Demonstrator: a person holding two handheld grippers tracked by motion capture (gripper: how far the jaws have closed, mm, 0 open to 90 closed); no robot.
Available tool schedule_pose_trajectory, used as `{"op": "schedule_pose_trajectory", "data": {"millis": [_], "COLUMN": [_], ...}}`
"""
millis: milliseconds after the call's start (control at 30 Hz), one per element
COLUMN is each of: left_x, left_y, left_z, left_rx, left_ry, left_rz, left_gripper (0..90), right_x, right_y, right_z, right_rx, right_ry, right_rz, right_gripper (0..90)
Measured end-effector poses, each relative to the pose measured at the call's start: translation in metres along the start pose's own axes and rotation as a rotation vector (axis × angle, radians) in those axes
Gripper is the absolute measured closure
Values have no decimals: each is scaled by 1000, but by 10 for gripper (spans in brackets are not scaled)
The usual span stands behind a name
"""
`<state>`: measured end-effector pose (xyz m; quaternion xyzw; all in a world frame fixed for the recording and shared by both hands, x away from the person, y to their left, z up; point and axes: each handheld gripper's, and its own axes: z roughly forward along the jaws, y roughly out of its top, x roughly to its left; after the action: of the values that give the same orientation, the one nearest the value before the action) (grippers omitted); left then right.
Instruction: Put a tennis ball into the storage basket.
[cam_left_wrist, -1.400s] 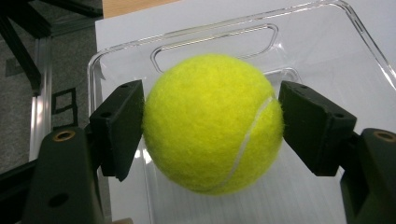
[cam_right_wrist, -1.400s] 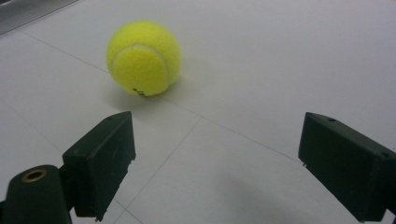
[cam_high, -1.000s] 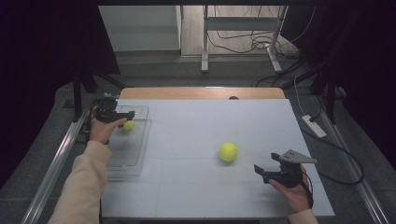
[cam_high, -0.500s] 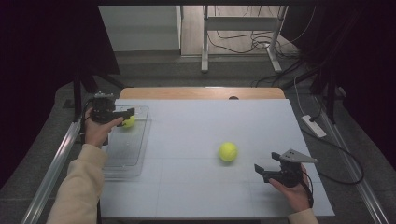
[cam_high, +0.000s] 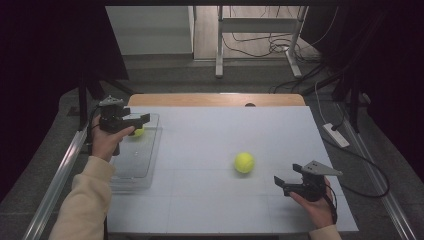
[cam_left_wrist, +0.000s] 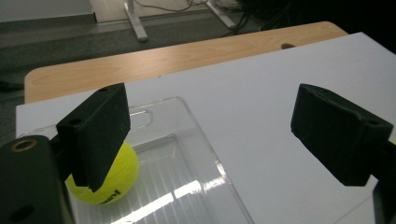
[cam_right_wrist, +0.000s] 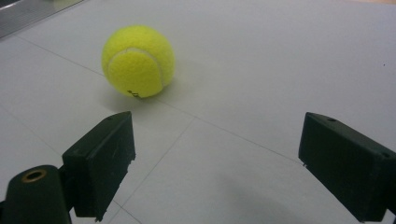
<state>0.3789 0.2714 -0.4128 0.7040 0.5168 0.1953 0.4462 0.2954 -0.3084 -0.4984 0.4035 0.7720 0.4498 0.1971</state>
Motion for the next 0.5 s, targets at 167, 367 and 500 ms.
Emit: {"op": "schedule_pose_trajectory", "data": {"millis": [167, 367, 500], "left_x": [-8, -21, -27], "left_y": [1, 4, 4], "left_z": [-3, -6, -5], "left_rx": [-16, -35, -34], "left_ry": [-19, -52, -61], "left_rz": [16, 37, 49], "left_gripper": [130, 130, 129], "right_x": [-1, -1, -2], "right_y": [-1, -1, -1], "right_z": [0, 0, 2], "right_rx": [4, 1, 2], "right_ry": [4, 9, 13], "right_rz": [0, -6, -4], "right_gripper": [110, 110, 110]}}
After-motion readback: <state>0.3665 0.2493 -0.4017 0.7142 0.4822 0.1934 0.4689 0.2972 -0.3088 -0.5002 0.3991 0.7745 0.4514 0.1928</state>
